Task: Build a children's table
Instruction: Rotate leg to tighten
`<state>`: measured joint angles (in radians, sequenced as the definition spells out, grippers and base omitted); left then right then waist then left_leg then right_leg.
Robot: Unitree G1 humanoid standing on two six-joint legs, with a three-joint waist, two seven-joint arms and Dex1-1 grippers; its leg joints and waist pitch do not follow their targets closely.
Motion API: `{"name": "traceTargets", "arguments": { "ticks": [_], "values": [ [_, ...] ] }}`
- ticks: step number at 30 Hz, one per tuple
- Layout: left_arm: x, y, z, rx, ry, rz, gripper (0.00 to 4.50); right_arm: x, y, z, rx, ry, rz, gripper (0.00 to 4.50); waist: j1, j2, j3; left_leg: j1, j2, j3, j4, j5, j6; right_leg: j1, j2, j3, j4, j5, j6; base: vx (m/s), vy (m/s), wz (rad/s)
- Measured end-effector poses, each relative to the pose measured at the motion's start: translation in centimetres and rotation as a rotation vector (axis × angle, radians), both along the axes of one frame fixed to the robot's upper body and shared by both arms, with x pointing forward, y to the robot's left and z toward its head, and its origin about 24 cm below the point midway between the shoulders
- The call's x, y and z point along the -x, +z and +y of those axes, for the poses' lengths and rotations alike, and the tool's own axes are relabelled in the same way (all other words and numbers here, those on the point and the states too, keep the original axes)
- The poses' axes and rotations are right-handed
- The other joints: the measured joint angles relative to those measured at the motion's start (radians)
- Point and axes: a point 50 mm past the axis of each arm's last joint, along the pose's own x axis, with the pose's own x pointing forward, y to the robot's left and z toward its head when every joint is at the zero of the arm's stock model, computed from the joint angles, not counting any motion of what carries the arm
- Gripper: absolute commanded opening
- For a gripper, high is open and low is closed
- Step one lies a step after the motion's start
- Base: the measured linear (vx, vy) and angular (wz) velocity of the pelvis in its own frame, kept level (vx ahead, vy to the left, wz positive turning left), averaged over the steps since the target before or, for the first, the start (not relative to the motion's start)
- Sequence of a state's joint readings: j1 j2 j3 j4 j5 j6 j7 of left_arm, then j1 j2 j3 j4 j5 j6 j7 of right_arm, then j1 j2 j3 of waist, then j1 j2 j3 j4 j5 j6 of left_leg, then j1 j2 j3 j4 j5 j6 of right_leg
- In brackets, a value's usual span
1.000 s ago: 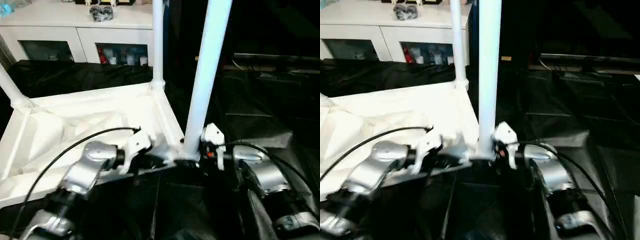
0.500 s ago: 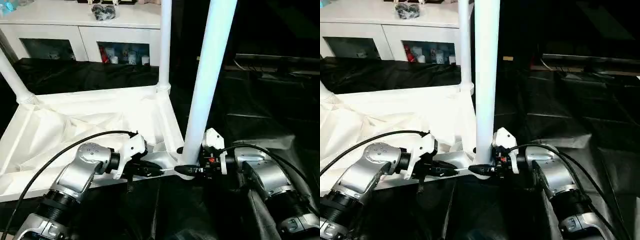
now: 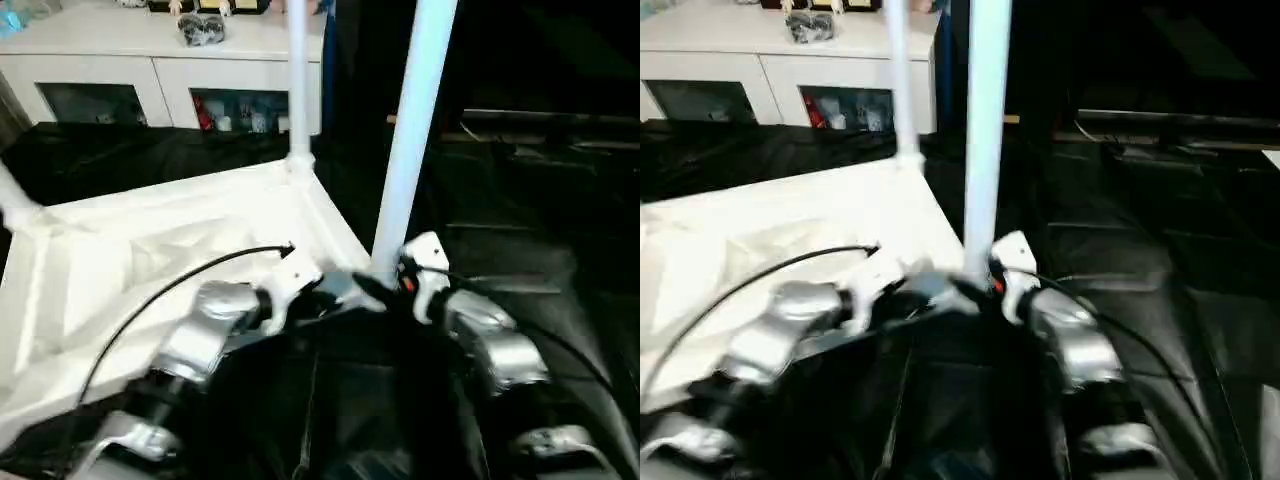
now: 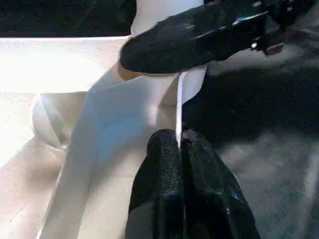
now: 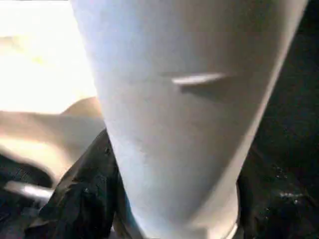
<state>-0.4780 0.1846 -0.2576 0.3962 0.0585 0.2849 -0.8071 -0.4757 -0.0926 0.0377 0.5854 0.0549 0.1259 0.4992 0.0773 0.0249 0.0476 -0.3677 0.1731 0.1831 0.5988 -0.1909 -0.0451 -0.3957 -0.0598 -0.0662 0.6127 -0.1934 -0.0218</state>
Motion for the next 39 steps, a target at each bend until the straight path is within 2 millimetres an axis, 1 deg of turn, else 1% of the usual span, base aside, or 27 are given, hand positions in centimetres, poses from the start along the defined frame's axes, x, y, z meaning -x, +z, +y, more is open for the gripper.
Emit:
{"name": "traceTargets", "arguments": {
  "ticks": [2, 3, 4, 5, 8, 10, 15, 17, 19, 25, 26, 29, 31, 34, 37, 39],
  "values": [
    [0.0, 0.0, 0.0, -0.001, 0.003, 0.000, 0.00, -0.1, 0.0, 0.3, 0.008, -0.018, -0.008, 2.70, -0.003, 0.002, -0.001, 0.000, 0.000, 0.000, 0.000, 0.000, 0.000, 0.000, 0.000, 0.000, 0.000, 0.000, 0.000, 0.000, 0.000, 0.00],
    [0.0, 0.0, 0.0, -0.001, 0.002, 0.000, 0.00, -0.1, 0.0, 0.3, 0.007, -0.018, -0.013, 3.26, -0.003, 0.002, -0.001, 0.000, 0.000, 0.000, 0.000, 0.000, 0.000, 0.000, 0.000, 0.000, 0.000, 0.001, -0.002, 0.000, 0.000, 0.00],
    [0.0, 0.0, 0.0, 0.000, 0.001, 0.000, 0.00, -0.1, 0.0, 0.3, 0.003, -0.019, -0.016, 3.40, -0.003, 0.002, -0.001, 0.000, 0.000, 0.000, -0.001, 0.000, 0.000, 0.000, 0.000, 0.000, 0.000, 0.002, -0.004, 0.000, 0.000, 0.00],
    [0.0, 0.0, -0.1, 0.000, -0.002, 0.001, 0.00, -0.1, 0.0, 0.3, 0.003, -0.018, -0.015, 3.40, -0.003, 0.003, -0.002, 0.000, 0.000, 0.000, -0.001, 0.000, 0.000, 0.000, 0.000, 0.000, 0.000, 0.002, -0.004, 0.000, 0.000, 0.00],
    [0.0, 0.0, 0.0, 0.002, -0.009, 0.005, 0.00, 0.0, 0.0, 0.3, 0.004, 0.004, -0.015, 3.75, -0.004, 0.003, -0.001, 0.000, 0.000, 0.000, -0.001, 0.000, 0.000, 0.000, 0.000, 0.000, 0.000, 0.003, -0.004, 0.000, 0.000, 0.00],
    [0.1, 0.1, 0.2, 0.005, -0.026, 0.012, 0.00, 0.1, 0.1, -0.1, 0.024, 0.067, -0.016, 3.83, -0.004, 0.003, -0.001, -0.001, 0.000, 0.000, -0.001, 0.000, 0.000, -0.001, 0.000, 0.000, -0.001, 0.003, -0.004, 0.000, 0.000, 0.00],
    [0.4, 0.3, 0.9, 0.017, -0.078, 0.034, 0.00, 0.7, 0.5, -1.2, 0.067, 0.226, -0.022, 3.83, -0.004, 0.003, -0.001, -0.002, 0.000, 0.000, -0.003, 0.000, 0.000, -0.003, 0.000, -0.001, -0.001, 0.002, -0.004, 0.000, 0.000, 0.00],
    [0.6, 0.4, 1.2, 0.020, -0.123, 0.049, 0.00, 1.0, 0.7, -1.4, 0.069, 0.298, -0.019, 3.83, 0.003, 0.004, 0.000, -0.003, 0.000, 0.000, -0.003, 0.000, 0.000, -0.004, 0.000, -0.001, -0.001, 0.002, -0.003, 0.000, 0.000, 0.00],
    [1.0, 0.5, 1.7, 0.023, -0.176, 0.069, 0.00, 1.8, 0.9, -2.1, 0.063, 0.396, -0.009, 3.83, 0.011, 0.004, 0.000, -0.004, 0.000, 0.000, -0.003, 0.000, 0.001, -0.004, 0.000, -0.001, -0.001, 0.001, -0.003, 0.000, 0.000, 0.00],
    [1.9, 0.5, 2.9, 0.032, -0.263, 0.119, 0.00, 2.8, 1.5, -2.9, 0.066, 0.602, 0.025, 3.83, 0.014, 0.003, 0.000, -0.005, 0.000, 0.000, -0.003, 0.001, 0.002, -0.004, 0.000, -0.001, -0.001, 0.001, -0.003, 0.000, 0.000, 0.00],
    [2.0, 0.5, 3.0, 0.033, -0.274, 0.125, 0.00, 2.9, 1.5, -3.0, 0.067, 0.620, 0.030, 3.68, 0.015, 0.003, 0.000, -0.005, 0.000, 0.000, -0.003, 0.001, 0.002, -0.004, 0.000, -0.001, -0.001, 0.001, -0.003, 0.000, 0.000, 0.00],
    [2.4, 0.6, 3.4, 0.034, -0.317, 0.141, 0.00, 3.3, 1.7, -3.1, 0.059, 0.682, 0.048, 3.68, 0.016, 0.002, 0.001, -0.005, 0.000, 0.000, -0.002, 0.001, 0.002, -0.004, 0.000, -0.001, -0.001, 0.001, -0.003, 0.000, 0.000, 0.00],
    [2.5, 0.7, 3.7, 0.034, -0.335, 0.155, 0.00, 3.5, 1.8, -3.1, 0.056, 0.719, 0.059, 3.35, 0.016, 0.001, 0.001, -0.006, 0.000, 0.000, -0.002, 0.001, 0.002, -0.004, 0.000, -0.001, -0.001, 0.001, -0.003, 0.000, 0.000, 0.00],
    [2.9, 0.7, 4.2, 0.029, -0.362, 0.180, 0.00, 3.7, 1.8, -3.1, 0.064, 0.767, 0.073, 3.29, 0.017, 0.000, 0.002, -0.006, 0.000, 0.000, -0.002, 0.001, 0.002, -0.004, 0.000, -0.001, -0.001, 0.001, -0.003, 0.000, 0.000, 0.00],
    [3.0, 0.8, 4.4, 0.027, -0.372, 0.188, 0.00, 3.9, 1.8, -2.9, 0.068, 0.793, 0.074, 2.92, 0.017, -0.001, 0.003, -0.006, 0.000, 0.000, -0.002, 0.001, 0.002, -0.004, 0.000, -0.001, -0.001, 0.001, -0.003, 0.000, 0.000, 0.00],
    [3.1, 0.9, 4.5, 0.026, -0.377, 0.197, 0.00, 3.9, 1.8, -2.9, 0.068, 0.805, 0.077, 2.88, 0.017, -0.002, 0.003, -0.006, 0.000, 0.000, -0.002, 0.001, 0.002, -0.004, 0.000, -0.001, -0.001, 0.001, -0.003, 0.000, 0.000, 0.00]
  ]
}}
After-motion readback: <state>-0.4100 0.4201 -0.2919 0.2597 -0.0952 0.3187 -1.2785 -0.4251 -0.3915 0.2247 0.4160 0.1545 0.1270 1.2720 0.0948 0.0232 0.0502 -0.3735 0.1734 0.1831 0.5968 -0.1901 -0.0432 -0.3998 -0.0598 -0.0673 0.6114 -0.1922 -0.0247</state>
